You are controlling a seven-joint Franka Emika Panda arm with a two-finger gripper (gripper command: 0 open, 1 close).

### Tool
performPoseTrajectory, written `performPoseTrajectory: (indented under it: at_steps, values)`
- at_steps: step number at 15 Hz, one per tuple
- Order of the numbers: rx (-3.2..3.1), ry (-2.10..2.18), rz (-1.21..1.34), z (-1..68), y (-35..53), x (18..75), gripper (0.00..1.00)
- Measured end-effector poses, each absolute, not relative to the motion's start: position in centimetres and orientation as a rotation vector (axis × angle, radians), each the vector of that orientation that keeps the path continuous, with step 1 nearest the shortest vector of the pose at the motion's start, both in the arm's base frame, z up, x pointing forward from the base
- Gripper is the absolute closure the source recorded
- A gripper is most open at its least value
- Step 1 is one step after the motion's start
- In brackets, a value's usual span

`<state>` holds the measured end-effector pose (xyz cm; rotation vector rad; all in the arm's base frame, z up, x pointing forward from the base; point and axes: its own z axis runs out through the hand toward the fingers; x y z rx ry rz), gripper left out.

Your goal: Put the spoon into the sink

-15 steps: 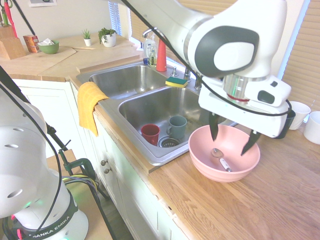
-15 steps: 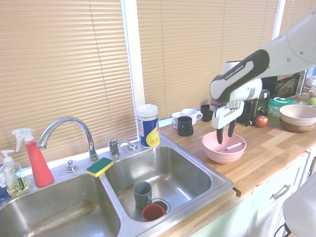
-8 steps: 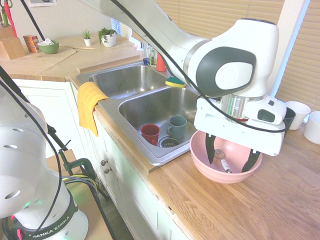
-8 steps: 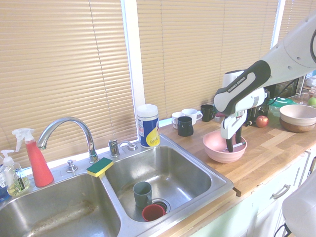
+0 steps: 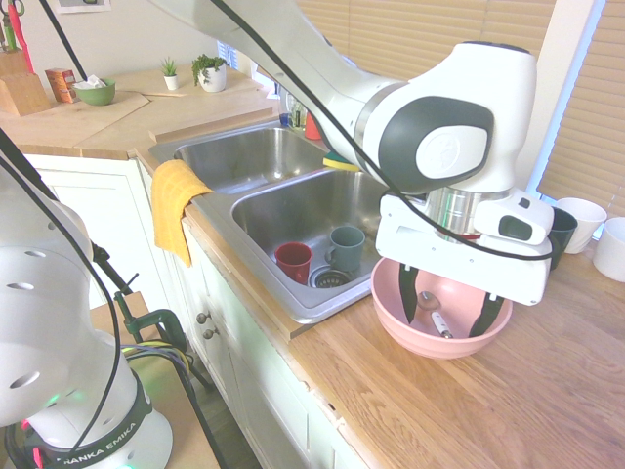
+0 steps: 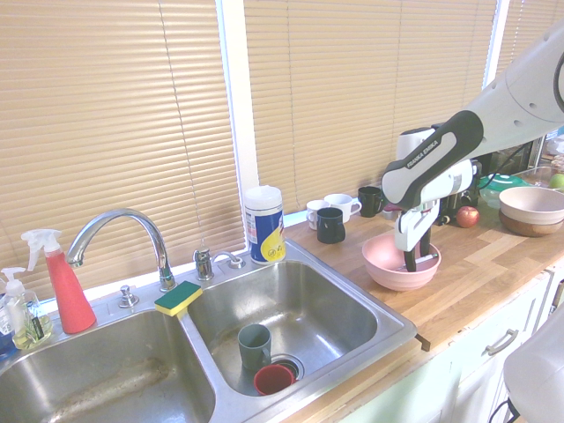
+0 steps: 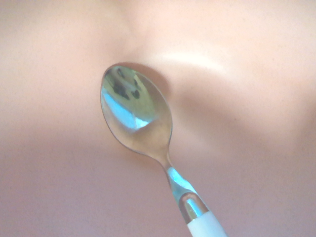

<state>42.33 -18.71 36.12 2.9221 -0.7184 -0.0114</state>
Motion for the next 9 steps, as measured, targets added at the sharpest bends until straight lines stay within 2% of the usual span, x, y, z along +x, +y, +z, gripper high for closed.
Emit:
performPoseTrajectory:
  at_steps: [9]
  values:
    - [2.917, -0.698, -0.045, 35.1, -17.8, 42.8, 1.00]
